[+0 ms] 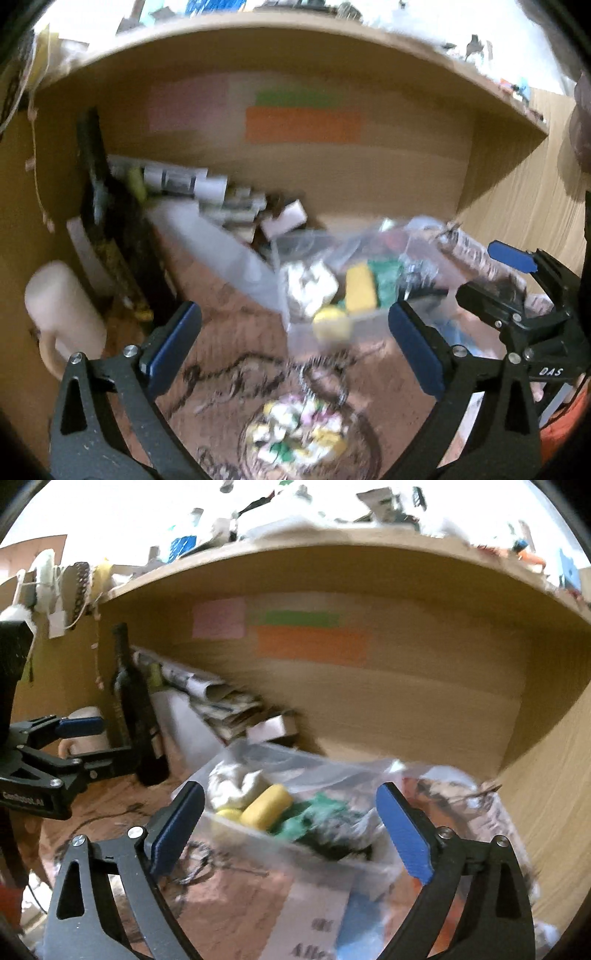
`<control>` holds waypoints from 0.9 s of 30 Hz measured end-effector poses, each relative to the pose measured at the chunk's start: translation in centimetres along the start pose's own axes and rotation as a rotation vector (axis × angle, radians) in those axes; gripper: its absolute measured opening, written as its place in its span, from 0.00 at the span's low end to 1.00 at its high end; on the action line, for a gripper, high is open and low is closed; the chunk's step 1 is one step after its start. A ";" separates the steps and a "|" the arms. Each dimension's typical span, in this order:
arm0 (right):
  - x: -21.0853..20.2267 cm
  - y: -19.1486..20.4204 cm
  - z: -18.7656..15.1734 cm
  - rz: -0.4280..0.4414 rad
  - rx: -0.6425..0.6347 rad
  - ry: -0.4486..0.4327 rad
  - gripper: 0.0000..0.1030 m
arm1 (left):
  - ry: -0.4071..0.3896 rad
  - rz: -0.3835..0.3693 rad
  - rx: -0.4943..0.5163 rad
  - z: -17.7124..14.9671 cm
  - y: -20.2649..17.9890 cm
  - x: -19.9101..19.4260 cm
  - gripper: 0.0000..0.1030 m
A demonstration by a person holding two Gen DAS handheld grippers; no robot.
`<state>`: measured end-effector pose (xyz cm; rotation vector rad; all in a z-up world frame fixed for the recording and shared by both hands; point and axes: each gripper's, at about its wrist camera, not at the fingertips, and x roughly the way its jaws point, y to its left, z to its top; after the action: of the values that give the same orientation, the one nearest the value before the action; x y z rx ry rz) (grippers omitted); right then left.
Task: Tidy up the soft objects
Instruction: 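Grasp the floral scrunchie with the left tool while the right tool grasps the beaded bracelet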
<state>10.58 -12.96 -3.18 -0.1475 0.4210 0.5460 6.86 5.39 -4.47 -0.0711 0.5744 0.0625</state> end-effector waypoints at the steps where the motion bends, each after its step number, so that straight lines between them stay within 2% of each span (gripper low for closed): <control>1: 0.3 0.3 -0.3 0.008 0.002 0.012 0.91 | 0.015 0.004 -0.002 -0.5 0.2 0.2 0.99; 5: 2.3 1.2 -1.9 0.038 0.020 0.089 0.91 | 0.075 0.019 -0.001 -2.9 0.8 1.3 0.99; 14: 6.6 3.6 -5.2 0.112 0.028 0.267 0.89 | 0.231 -0.010 -0.048 -7.5 2.5 4.6 0.99; 16: 7.5 4.1 -5.7 0.126 0.021 0.308 0.82 | 0.247 -0.008 -0.051 -8.3 2.7 5.0 0.99; 18: 8.5 4.7 -6.2 0.154 0.018 0.350 0.68 | 0.245 0.014 -0.067 -8.8 3.1 5.2 0.99; 20: 9.3 5.1 -6.6 0.184 0.020 0.388 0.63 | 0.258 -0.003 -0.084 -9.2 3.5 5.4 0.90; 22: 10.0 5.6 -7.1 0.206 0.021 0.419 0.58 | 0.285 -0.020 -0.085 -9.7 3.6 5.8 0.73; 26: 10.9 6.7 -7.7 0.236 -0.002 0.458 0.43 | 0.270 -0.009 -0.065 -10.2 3.5 5.8 0.63; 27: 11.0 7.0 -7.8 0.240 -0.014 0.461 0.37 | 0.268 -0.012 -0.056 -10.2 3.4 5.6 0.55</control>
<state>12.65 -3.76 -15.13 -0.2393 0.8915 0.7537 5.79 8.08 -16.24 -0.1390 0.8403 0.0578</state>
